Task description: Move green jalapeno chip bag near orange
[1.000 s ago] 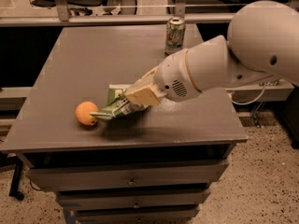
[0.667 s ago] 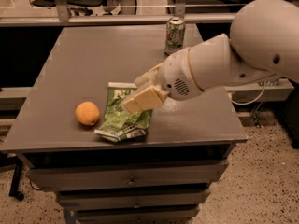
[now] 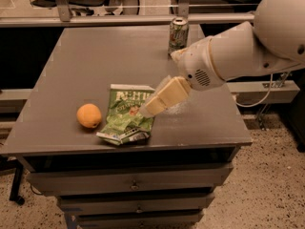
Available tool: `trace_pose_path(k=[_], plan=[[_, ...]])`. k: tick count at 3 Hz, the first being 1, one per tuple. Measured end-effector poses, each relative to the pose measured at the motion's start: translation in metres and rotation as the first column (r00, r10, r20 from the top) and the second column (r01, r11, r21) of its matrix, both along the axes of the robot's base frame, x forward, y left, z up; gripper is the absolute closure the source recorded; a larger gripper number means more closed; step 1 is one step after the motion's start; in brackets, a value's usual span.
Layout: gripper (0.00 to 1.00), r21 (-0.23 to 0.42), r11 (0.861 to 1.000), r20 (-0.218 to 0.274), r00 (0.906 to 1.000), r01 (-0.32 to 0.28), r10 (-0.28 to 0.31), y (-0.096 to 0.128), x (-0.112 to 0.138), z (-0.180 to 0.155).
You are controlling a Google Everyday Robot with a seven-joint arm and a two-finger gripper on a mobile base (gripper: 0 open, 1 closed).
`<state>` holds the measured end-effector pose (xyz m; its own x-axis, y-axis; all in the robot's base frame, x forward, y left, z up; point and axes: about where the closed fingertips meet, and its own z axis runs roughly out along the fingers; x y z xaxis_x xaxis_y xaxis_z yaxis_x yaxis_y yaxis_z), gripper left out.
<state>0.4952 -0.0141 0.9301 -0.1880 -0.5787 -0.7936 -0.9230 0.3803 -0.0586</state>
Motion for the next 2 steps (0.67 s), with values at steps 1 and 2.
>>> trace_pose_path(k=[1,2], plan=[[0.0,-0.017,0.998,0.086,0.9947,0.057,-0.056,-0.045,0.033,0.007],[0.0,-0.027,0.994,0.191,0.9769,0.104,-0.097,-0.103,0.074,0.017]])
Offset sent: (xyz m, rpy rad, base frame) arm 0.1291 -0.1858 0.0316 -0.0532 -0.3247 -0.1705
